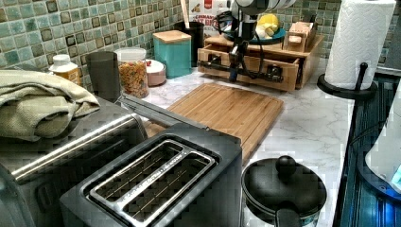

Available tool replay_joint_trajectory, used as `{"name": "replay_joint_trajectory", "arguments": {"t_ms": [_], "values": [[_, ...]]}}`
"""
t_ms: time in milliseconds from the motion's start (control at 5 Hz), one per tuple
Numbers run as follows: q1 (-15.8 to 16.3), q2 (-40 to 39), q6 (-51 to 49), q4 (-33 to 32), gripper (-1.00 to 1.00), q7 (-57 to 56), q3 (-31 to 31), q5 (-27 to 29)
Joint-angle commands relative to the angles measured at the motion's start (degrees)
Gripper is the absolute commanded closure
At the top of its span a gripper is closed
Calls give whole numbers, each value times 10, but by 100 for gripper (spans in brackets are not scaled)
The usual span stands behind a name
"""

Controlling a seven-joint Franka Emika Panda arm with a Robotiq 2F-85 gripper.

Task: Close the drawer.

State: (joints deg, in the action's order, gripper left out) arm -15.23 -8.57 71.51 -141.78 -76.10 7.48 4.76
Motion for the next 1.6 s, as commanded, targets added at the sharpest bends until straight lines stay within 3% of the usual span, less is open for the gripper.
{"name": "replay_joint_trajectory", "arguments": {"t_ms": [200,400,1000,1600], "values": [[-121,-70,-17,164,100,-103,62,31],[-102,-59,-32,157,100,-56,77,-4],[-112,-59,-32,157,100,-51,67,-10],[-102,-59,-32,157,100,-55,77,-5]]}}
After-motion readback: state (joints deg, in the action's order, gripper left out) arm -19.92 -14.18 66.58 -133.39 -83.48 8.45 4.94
